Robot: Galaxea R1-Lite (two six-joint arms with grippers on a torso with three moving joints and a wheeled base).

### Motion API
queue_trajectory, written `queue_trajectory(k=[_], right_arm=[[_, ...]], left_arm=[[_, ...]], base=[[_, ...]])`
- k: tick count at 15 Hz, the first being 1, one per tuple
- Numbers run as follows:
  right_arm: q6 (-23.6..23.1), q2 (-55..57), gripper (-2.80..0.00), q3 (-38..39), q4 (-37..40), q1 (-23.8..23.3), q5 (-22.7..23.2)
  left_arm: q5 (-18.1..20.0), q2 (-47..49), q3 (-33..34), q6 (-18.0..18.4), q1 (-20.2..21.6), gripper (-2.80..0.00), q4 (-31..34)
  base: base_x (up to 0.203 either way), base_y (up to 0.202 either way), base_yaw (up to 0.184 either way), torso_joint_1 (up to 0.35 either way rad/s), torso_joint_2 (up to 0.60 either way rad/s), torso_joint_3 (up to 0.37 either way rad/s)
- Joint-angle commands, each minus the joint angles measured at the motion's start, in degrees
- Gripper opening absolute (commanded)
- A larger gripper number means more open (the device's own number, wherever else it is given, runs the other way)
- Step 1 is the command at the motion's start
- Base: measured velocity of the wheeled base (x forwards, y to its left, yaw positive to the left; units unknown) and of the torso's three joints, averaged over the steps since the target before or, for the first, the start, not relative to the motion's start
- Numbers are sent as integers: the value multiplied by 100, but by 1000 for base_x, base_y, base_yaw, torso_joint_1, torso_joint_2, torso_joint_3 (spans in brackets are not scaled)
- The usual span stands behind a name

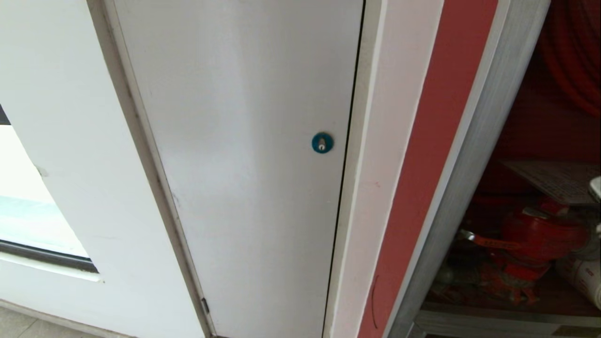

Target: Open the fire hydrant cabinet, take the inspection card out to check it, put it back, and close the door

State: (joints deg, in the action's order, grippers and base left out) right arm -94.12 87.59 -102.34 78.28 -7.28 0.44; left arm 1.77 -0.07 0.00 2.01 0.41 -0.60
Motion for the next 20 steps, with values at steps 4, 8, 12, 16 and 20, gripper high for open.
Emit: queue_trajectory(k=[4,8,12,16,20], right_arm=[[81,388,-280,-180,-266,68,21],[272,487,-280,-181,-460,164,141],[425,601,-280,-231,-673,174,132],[456,645,-280,-373,-682,185,141],[641,689,-280,-471,-700,200,158]], left_arm=[[-1,7,35,1,2,-280,-2],[-1,7,35,1,2,-280,-2],[-1,7,35,1,2,-280,-2],[-1,7,35,1,2,-280,-2],[-1,7,35,1,2,-280,-2]], base=[[0,0,0,0,0,0],[0,0,0,0,0,0],[0,0,0,0,0,0],[0,0,0,0,0,0],[0,0,0,0,0,0]])
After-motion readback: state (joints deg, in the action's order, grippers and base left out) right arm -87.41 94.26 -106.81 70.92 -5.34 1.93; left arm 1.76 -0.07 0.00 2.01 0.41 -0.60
